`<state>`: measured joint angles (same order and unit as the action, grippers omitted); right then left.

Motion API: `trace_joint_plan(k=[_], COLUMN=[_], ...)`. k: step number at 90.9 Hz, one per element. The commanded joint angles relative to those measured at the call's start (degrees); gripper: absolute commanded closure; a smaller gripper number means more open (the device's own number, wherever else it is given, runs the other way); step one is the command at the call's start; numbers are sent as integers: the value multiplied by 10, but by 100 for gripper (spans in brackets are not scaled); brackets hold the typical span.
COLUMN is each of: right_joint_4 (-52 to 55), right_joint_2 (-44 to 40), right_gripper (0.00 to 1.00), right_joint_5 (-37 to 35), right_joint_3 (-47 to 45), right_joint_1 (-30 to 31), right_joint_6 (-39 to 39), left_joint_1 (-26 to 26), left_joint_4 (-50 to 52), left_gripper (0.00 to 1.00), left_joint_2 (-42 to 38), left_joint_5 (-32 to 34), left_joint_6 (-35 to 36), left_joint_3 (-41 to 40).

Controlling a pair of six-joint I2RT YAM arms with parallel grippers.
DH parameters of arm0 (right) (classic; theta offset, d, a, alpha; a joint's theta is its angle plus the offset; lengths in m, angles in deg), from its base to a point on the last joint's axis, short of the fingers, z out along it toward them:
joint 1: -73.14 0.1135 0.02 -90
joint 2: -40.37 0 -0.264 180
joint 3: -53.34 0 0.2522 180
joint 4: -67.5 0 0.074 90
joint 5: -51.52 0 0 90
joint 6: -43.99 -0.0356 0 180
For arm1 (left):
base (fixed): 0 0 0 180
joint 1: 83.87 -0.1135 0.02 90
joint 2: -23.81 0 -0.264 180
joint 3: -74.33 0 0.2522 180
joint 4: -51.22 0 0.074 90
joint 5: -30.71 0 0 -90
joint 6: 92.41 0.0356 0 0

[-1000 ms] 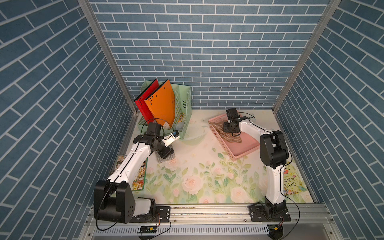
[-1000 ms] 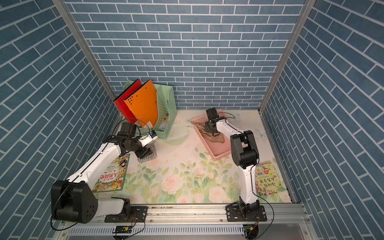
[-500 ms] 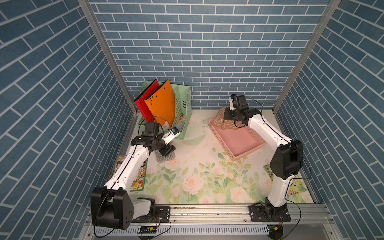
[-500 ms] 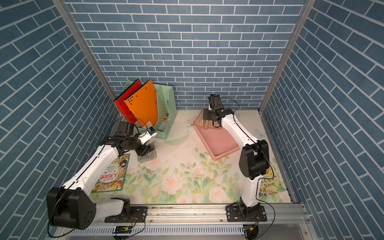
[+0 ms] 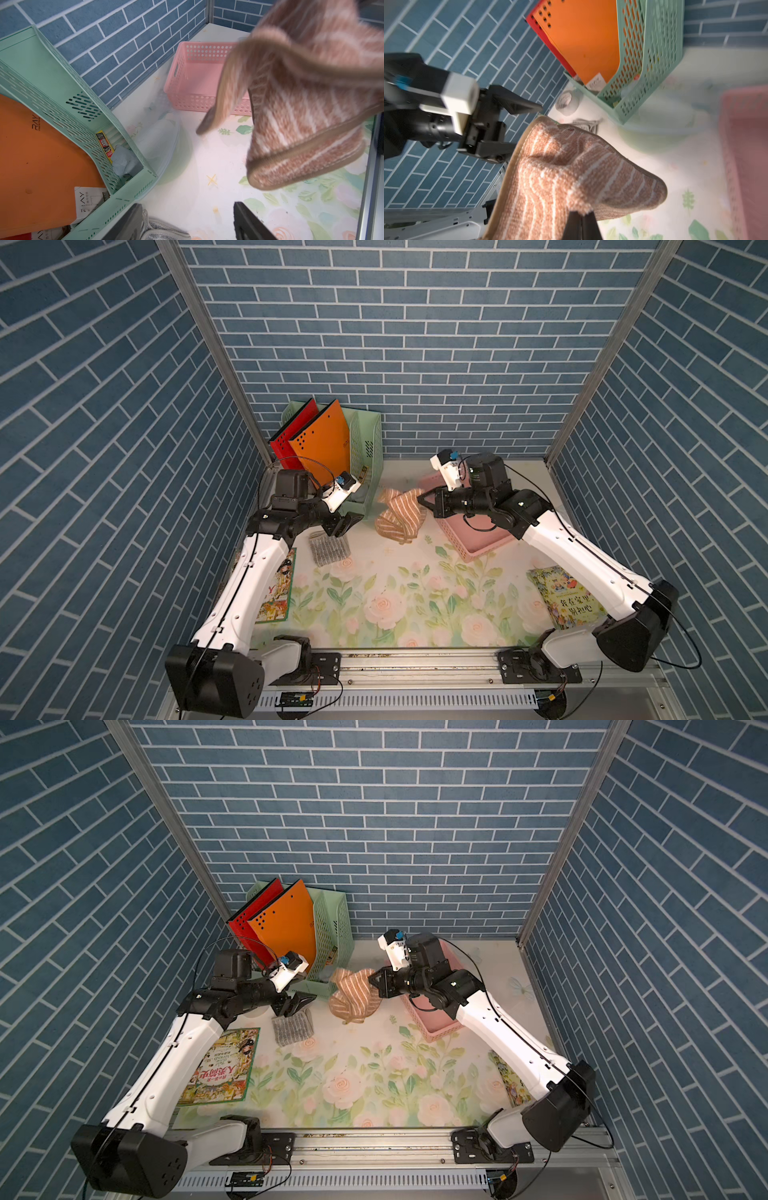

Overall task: Fold the square dishcloth
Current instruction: Place the cleaning item at the center of the board.

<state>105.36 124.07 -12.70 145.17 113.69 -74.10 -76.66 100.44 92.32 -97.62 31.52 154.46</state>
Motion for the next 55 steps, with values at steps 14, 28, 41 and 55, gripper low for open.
trace_joint_plan(k=[14, 28, 41, 55], right_joint_4=[-67, -53, -41, -14], right_joint_2=[165, 158, 107, 51], right_gripper=[68, 32, 30, 30], right_joint_5=[51, -9, -41, -76], right_joint_3=[-110, -97, -116, -165], right_joint_1=[5, 0, -33, -49], right_joint_6=[-44, -22, -11, 5], left_joint_1=[43, 162, 261, 342], left_joint_4=[66, 74, 45, 14], left_gripper=[30, 31, 33, 36], left_joint_2=[-2, -12, 20, 86], left_joint_5=[31, 106, 146, 167], left_joint_6=[80, 117, 129, 128], left_joint_3=[-78, -141, -173, -156])
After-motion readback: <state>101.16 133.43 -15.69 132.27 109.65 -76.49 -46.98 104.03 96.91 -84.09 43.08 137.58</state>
